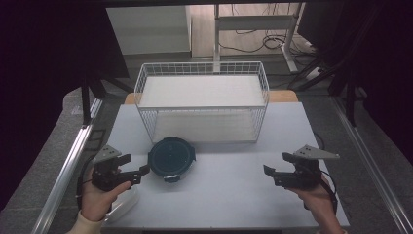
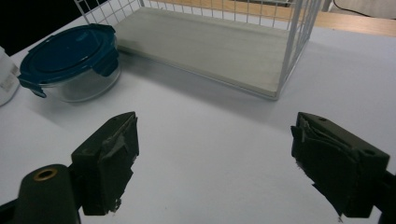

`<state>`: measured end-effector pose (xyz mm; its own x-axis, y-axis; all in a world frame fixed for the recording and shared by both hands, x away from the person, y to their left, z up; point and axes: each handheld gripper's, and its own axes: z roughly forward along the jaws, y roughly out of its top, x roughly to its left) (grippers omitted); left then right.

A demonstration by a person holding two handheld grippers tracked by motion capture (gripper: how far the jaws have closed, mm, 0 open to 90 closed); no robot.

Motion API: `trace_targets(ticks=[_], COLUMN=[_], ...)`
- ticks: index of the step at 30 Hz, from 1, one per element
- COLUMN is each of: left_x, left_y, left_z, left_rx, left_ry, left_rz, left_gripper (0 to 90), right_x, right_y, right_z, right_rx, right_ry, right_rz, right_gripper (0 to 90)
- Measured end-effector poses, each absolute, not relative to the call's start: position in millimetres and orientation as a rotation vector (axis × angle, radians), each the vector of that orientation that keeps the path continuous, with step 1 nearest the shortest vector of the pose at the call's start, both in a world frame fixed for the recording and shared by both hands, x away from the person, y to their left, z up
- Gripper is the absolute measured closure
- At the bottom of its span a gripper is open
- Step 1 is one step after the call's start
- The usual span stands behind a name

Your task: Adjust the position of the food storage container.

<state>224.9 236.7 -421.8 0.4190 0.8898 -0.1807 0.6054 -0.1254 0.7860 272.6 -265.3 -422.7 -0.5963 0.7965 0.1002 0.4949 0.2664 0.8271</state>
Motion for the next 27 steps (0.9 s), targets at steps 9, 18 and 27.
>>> trace_targets(ticks=[9,18,27], left_x=[225.7,222.7,224.0], left_y=[240.4,241.1,240.8], left_z=[-422.0,-414.7,-409.2], left_rx=[1.819,1.801,1.793], left_ry=[1.303,1.316,1.335], left_rz=[0.406,0.369,0.362], left_gripper=[20.7,20.7,19.6], right_x=[270.2,270.3,269.4], right_y=[-261.4,-258.5,-259.4], right_z=[-423.6,-426.4,-425.0], right_rx=[1.151,1.149,1.149], right_ry=[2.249,2.263,2.253], right_rz=[1.227,1.201,1.2], right_gripper=[19.2,19.6,21.4])
